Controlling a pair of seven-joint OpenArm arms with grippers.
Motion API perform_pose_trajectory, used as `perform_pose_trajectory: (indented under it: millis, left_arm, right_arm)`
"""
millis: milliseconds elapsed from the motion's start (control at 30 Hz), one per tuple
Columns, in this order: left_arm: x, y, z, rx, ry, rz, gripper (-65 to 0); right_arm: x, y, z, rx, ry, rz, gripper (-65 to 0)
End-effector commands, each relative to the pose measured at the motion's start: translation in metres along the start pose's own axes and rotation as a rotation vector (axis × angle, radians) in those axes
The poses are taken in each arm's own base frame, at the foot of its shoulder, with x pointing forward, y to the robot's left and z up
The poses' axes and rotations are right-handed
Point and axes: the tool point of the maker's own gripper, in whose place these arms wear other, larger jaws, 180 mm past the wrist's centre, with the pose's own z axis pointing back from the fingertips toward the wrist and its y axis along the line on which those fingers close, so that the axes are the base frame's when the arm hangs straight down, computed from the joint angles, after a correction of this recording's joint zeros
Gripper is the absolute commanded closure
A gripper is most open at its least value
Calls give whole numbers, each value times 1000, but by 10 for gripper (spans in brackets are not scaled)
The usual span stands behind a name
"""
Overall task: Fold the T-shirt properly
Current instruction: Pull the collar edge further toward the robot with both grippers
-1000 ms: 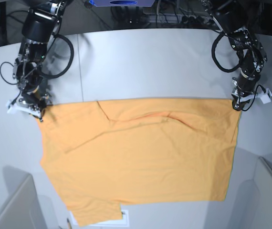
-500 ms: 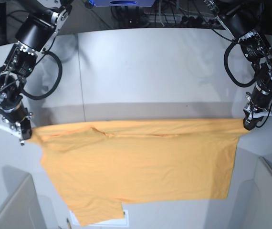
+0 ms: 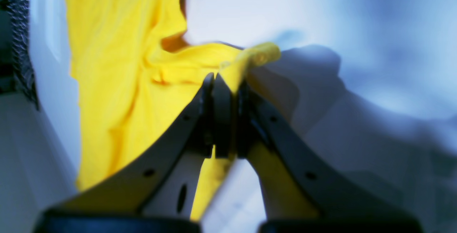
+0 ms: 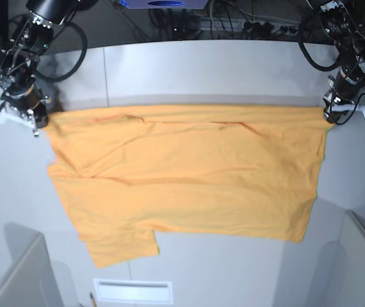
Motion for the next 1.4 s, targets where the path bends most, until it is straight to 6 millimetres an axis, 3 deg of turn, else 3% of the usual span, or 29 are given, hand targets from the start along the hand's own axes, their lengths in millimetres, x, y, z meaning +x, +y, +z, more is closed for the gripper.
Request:
perform_pose_trajectory:
  millis: [0, 167, 267, 433, 767, 1033, 1367]
  left_arm:
    - [17, -4, 6, -7, -48, -28, 0]
    - [-4, 19, 29, 52, 5, -85, 0]
    - [-9, 22, 38, 64, 16, -105, 0]
    - [-2, 9, 45, 43, -11, -138, 0]
    - [-21, 29, 58, 91, 47, -155, 0]
    - [-25, 32, 60, 101, 59, -155, 0]
    - [-35, 43, 70, 127, 89, -167, 0]
  right_arm:
    - [11, 7, 4, 20, -33, 14, 0]
    - [-9, -32, 18, -52, -2, 35, 0]
    - [-18, -35, 25, -30, -3, 74, 0]
    - [-17, -44, 29, -50, -19, 85, 0]
    - [-29, -72, 49, -107, 5, 112, 0]
    - [-28, -72, 49, -109, 7, 119, 0]
    - [-39, -90, 58, -151, 47, 121, 0]
